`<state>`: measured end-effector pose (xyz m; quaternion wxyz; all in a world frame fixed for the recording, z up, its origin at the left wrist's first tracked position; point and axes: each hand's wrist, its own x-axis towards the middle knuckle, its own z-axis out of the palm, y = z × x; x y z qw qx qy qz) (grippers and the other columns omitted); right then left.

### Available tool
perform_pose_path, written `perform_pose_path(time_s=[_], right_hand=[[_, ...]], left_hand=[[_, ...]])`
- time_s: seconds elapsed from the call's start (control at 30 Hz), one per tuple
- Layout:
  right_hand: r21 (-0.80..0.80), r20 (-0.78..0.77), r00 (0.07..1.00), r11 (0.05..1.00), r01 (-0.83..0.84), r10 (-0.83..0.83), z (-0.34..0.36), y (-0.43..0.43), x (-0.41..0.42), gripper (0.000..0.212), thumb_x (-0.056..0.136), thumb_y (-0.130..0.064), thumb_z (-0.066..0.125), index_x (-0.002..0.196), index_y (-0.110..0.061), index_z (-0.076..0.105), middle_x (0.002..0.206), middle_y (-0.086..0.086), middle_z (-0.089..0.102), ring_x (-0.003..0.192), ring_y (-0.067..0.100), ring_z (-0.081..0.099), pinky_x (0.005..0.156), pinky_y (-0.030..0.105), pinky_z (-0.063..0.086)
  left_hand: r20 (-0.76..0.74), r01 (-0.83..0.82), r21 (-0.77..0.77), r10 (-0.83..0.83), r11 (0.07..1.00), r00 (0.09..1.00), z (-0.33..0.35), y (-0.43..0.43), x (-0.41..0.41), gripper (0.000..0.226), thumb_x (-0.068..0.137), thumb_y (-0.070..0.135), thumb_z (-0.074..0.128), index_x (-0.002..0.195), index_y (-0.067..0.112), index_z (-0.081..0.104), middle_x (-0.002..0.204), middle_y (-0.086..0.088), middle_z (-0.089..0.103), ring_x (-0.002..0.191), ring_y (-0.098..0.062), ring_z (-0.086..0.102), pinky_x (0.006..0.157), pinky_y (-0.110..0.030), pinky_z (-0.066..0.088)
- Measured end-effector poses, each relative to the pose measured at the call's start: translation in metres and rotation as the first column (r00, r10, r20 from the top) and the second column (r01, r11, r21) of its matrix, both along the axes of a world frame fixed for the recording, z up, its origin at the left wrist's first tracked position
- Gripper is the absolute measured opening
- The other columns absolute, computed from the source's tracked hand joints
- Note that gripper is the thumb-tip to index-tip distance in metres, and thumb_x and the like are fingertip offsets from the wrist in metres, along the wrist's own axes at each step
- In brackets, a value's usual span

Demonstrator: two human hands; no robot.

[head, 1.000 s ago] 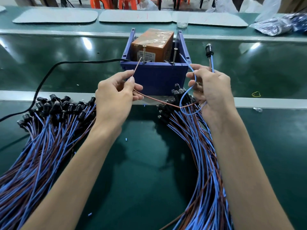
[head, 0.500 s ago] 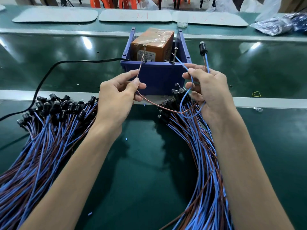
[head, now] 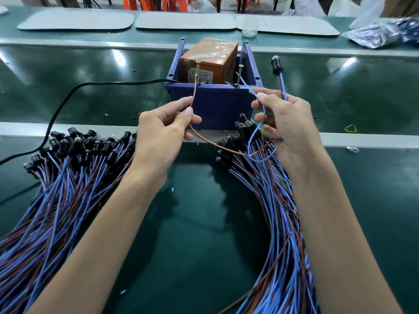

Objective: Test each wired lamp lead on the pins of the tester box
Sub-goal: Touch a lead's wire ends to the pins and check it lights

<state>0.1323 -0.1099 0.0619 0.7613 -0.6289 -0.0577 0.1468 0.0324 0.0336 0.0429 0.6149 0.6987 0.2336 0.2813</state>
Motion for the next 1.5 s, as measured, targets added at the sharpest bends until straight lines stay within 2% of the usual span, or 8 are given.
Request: perform_pose_path(time_s=[0.5, 1.3, 1.5], right_hand=[[0.007, 0.015, 1.000, 1.000, -0.008, 0.008, -0.0007, -0.0006, 0.0007, 0.021, 0.091, -0.005, 0.054, 0.081, -0.015, 0.070, 0.054, -0.012, 0.058, 0.046, 0.002, 0.045, 0.035, 0.012, 0.024], [0.056, 0.017, 1.000, 0.998, -0.001, 0.000, -0.0030, -0.0008, 0.0056, 0.022, 0.086, -0.001, 0.050, 0.075, -0.010, 0.067, 0.051, -0.008, 0.050, 0.039, 0.003, 0.039, 0.031, 0.012, 0.020], [0.064, 0.005, 1.000, 0.998, -0.014, 0.014, -0.0012, -0.0016, 0.0060, 0.021, 0.086, -0.001, 0.049, 0.078, -0.007, 0.067, 0.053, -0.005, 0.049, 0.039, 0.003, 0.037, 0.031, 0.013, 0.019]], left_hand=[[0.000, 0.046, -0.010, -0.046, 0.999, 0.999, 0.0026, 0.0000, -0.0020, 0.022, 0.095, 0.011, 0.057, 0.103, 0.028, 0.068, 0.064, 0.015, 0.069, 0.044, 0.000, 0.048, 0.055, -0.008, 0.042], [-0.038, 0.070, 0.016, -0.070, 0.997, 0.997, 0.0080, -0.0008, -0.0039, 0.022, 0.094, 0.008, 0.057, 0.106, 0.023, 0.069, 0.063, 0.015, 0.069, 0.046, 0.001, 0.050, 0.054, -0.008, 0.042], [-0.031, 0.075, 0.006, -0.075, 0.997, 0.997, 0.0098, -0.0029, -0.0041, 0.022, 0.094, 0.007, 0.056, 0.099, 0.024, 0.069, 0.060, 0.014, 0.069, 0.046, 0.003, 0.052, 0.052, -0.007, 0.041]])
